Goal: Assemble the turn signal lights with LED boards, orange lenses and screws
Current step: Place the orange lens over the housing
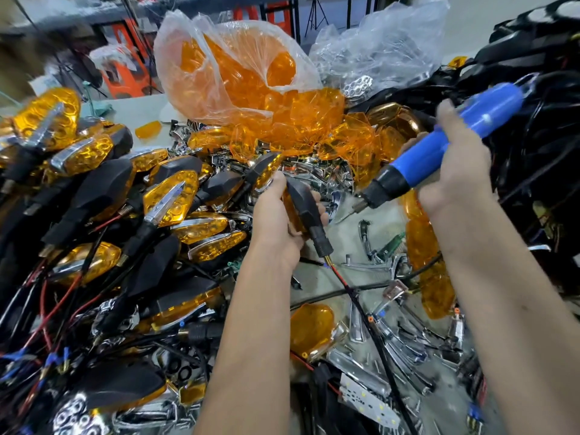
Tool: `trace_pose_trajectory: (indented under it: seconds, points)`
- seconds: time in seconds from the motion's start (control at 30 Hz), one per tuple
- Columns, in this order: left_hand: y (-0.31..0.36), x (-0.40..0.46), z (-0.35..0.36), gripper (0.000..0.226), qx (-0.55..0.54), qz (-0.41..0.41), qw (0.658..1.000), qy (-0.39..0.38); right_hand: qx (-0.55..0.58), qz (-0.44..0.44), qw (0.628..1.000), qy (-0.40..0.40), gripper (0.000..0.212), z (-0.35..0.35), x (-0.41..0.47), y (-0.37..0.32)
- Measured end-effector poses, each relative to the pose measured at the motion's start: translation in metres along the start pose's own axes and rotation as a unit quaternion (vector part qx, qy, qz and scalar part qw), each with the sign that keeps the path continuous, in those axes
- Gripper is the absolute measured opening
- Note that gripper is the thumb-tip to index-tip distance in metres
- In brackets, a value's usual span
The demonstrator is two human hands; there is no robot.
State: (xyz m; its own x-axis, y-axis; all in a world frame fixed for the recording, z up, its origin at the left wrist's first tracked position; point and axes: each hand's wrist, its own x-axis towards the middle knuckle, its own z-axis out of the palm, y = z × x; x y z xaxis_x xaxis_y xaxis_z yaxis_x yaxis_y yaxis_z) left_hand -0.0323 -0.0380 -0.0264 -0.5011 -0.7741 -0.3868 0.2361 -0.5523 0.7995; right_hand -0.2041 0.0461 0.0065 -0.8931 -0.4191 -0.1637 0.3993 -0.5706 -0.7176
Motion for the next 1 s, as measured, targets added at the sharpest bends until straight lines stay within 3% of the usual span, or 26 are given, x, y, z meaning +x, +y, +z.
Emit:
trace_pose_trajectory:
  seconds: [0.27,0.43,0.53,0.63,0.7,0.8,0.87,1.0]
  points:
    - [0.001,0.006,-0.004,0.041,-0.044,0.033,0.998,-0.006,-0.172,0.051,0.983,-0.040,0.030,-0.004,0.000,0.019]
    - [0.003,0.004,-0.003,0.038,-0.083,0.049,0.995,-0.009,-0.339,0.038,0.937,-0.071,0.039,-0.002,0.001,0.021]
    - [0.004,0.001,0.000,0.036,-0.099,0.069,0.993,-0.006,-0.486,-0.017,0.873,-0.047,0.049,0.003,-0.006,0.030]
    - [0.008,-0.003,0.004,0.038,-0.112,0.083,0.990,-0.001,-0.661,-0.148,0.732,-0.068,0.059,0.008,-0.024,0.039]
    - [0.011,-0.005,0.006,0.056,-0.130,0.090,0.987,-0.005,-0.671,-0.248,0.682,-0.155,0.046,0.015,-0.036,0.036]
    - [0.015,-0.006,0.005,0.077,-0.145,0.095,0.985,-0.026,-0.604,-0.221,0.678,-0.357,0.032,0.026,-0.053,0.033]
    - [0.018,-0.007,0.005,0.076,-0.163,0.099,0.981,-0.027,-0.602,-0.249,0.651,-0.389,0.033,0.030,-0.056,0.036]
    - [0.023,-0.013,0.002,0.068,-0.169,0.095,0.978,-0.081,-0.601,-0.244,0.664,-0.372,0.019,0.051,-0.050,0.037]
